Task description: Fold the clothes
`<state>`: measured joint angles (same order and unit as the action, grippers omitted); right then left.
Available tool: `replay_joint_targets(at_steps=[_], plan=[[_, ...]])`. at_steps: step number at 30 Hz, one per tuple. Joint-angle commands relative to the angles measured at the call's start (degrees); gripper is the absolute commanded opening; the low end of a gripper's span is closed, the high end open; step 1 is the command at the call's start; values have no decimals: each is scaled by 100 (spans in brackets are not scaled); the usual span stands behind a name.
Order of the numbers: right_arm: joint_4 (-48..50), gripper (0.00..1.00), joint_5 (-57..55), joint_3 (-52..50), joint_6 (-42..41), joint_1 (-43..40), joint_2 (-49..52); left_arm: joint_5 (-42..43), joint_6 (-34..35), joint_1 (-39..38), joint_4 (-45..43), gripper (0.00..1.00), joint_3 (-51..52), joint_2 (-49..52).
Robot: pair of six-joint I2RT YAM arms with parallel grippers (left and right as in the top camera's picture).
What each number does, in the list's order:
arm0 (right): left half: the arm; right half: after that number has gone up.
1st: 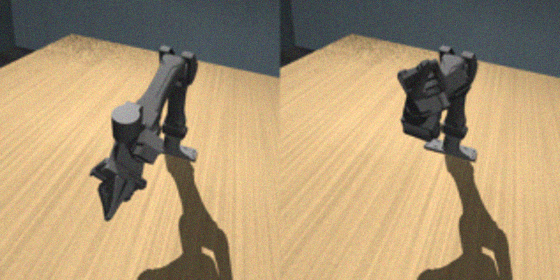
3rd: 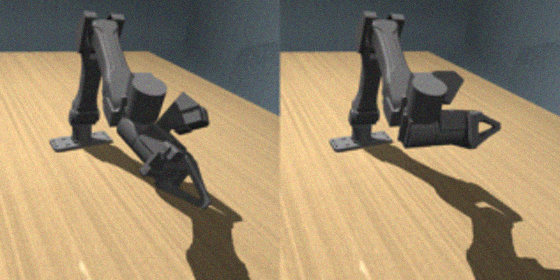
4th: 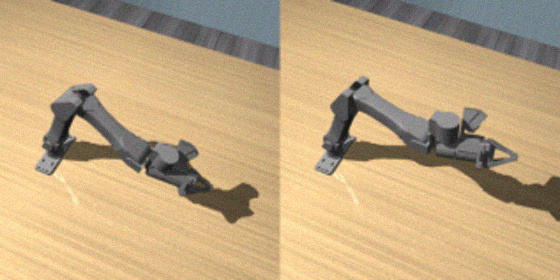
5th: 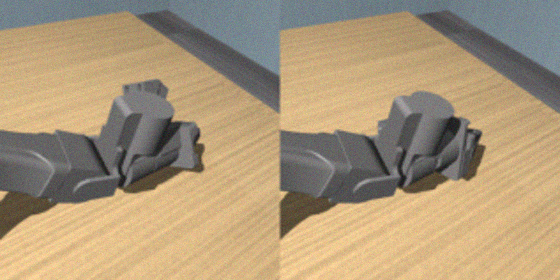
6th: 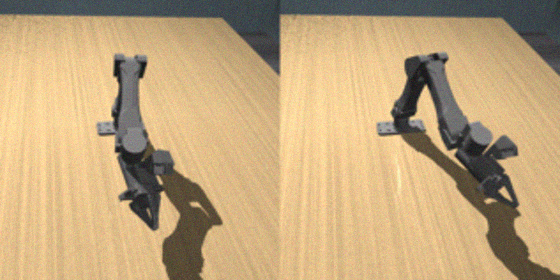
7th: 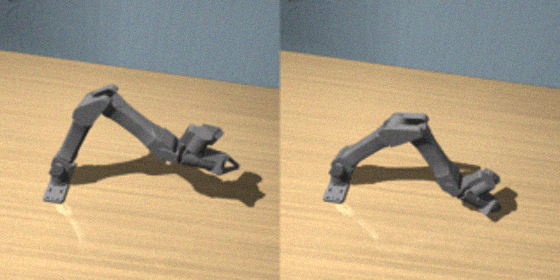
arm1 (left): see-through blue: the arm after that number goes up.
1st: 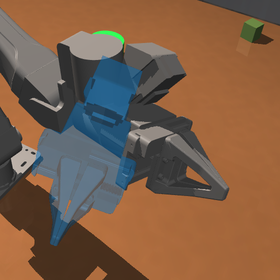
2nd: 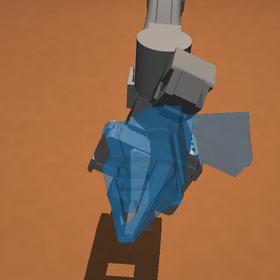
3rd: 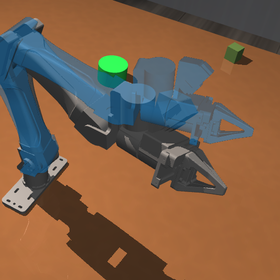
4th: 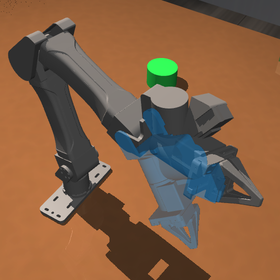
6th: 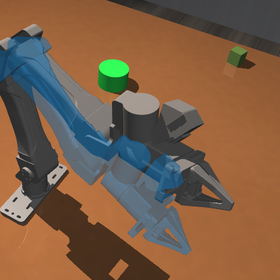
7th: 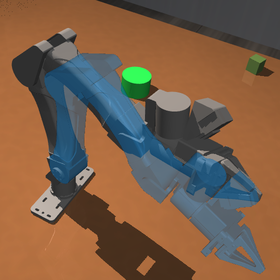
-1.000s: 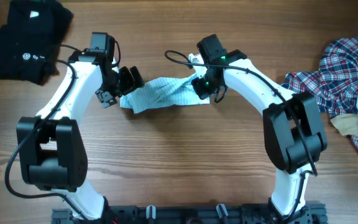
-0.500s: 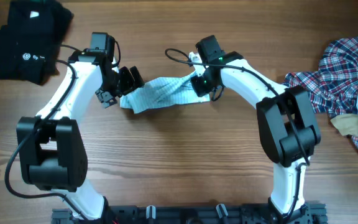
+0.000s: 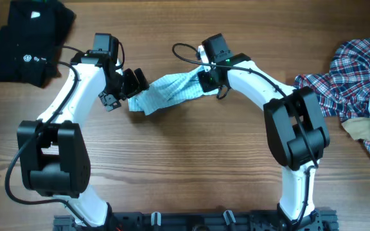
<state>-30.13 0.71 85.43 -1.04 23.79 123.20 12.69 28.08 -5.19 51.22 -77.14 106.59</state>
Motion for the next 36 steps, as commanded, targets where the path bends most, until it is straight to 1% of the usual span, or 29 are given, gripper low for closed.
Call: replay_joint_targets(at_steps=[1, 3, 4, 6, 7, 8, 9, 10, 16, 22, 29, 32, 36], plan=[[-7, 60, -293, 9, -85, -92, -422, 42, -142, -24, 118, 98, -15, -157], [96, 74, -289, 9, -83, -105, -588, 424, -413, -63, 184, 97, -15, -157], [168, 80, -223, 20, -83, -131, -660, 503, -411, -94, 216, 97, -15, -157], [262, 86, -2, 101, -72, -216, -723, 511, -413, -184, 221, 98, -15, -157], [319, 88, 284, 184, -42, -282, -732, 511, -411, -221, 219, 98, -15, -157], [424, 93, 566, 219, 0, -354, -732, 509, -413, -271, 219, 98, -15, -157], [605, 95, 909, 223, 168, -452, -732, 509, -411, -328, 216, 98, -15, -155], [708, 95, 992, 223, 216, -527, -726, 505, -411, -365, 216, 98, -15, -155], [925, 95, 1285, 223, 308, -931, -393, 420, -385, -424, 170, 98, -15, -155], [1032, 93, 1910, 221, 389, -953, -66, 420, -387, -424, 70, 99, -15, -155], [990, 87, 2035, 221, 402, -951, 48, 245, -387, -424, 68, 99, -15, -155], [968, 86, 2037, 221, 393, -951, 111, 245, -387, -424, 68, 100, -15, -155], [944, 75, 2144, 221, 387, -951, 199, 245, -387, -424, 68, 99, -15, -155]])
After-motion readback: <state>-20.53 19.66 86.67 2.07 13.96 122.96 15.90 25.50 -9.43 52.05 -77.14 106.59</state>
